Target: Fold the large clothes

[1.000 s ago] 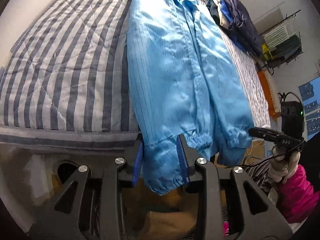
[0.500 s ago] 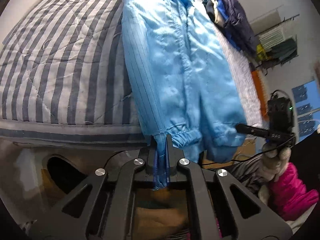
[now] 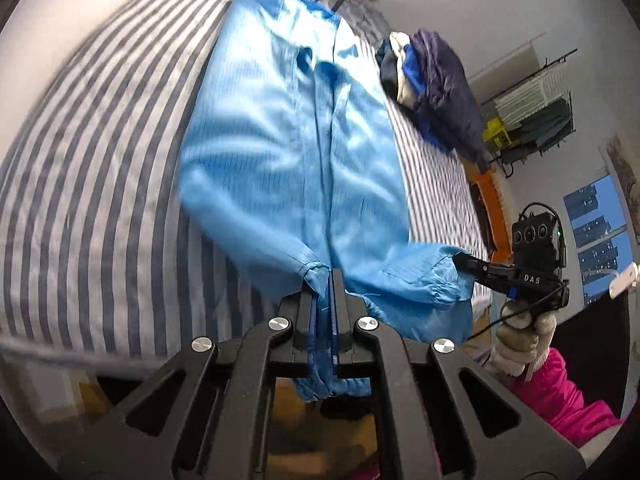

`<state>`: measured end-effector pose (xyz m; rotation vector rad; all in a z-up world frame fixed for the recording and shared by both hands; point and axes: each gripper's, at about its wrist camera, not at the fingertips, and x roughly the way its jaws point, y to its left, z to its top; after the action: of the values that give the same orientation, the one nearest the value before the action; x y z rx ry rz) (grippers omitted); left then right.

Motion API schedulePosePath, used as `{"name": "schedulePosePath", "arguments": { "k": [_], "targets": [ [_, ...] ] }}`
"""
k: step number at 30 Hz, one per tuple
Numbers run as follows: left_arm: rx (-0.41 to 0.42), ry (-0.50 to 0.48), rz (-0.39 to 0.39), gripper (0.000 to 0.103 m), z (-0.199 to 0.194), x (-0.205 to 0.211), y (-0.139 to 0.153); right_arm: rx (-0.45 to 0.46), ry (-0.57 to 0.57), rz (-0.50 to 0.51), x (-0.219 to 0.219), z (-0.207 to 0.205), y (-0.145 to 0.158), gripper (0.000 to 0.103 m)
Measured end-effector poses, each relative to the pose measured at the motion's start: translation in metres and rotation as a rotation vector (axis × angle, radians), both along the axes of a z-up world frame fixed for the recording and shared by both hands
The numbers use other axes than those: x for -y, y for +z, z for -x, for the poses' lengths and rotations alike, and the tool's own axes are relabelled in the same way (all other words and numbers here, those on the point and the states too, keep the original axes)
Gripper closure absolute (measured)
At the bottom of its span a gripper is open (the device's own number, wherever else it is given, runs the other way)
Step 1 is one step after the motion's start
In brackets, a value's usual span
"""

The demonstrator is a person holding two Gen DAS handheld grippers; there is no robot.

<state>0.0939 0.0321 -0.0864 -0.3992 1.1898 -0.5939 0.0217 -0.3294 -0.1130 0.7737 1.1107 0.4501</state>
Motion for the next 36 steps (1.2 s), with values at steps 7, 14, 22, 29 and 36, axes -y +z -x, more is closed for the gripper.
{"name": "schedulePosePath", "arguments": {
  "k": [7,14,22,29,36],
  "targets": [
    [0.047,0.064,-0.038,0.100,-0.074,0.014,0.005,0.045,-0.035,0.112,0.008,-0.069,0.018,0.101],
    [0.008,0.135,-0.085,0.100,-0.141,0.016,-0.018,0.016,-0.116,0.164,0.028,-0.138,0.000,0.101],
    [-0.006,0.133,-0.150,0.100,-0.173,0.028,-0.045,-0.059,-0.139,0.172,0.035,-0.169,-0.028,0.100],
    [-0.028,0.150,-0.145,0.075,-0.180,0.029,-0.046,-0.083,-0.179,0.075,0.059,-0.164,-0.026,0.066],
    [0.063,0.194,-0.100,0.053,-0.181,0.020,-0.016,0.011,-0.241,0.000,0.093,-0.145,0.003,0.056]
  ]
}}
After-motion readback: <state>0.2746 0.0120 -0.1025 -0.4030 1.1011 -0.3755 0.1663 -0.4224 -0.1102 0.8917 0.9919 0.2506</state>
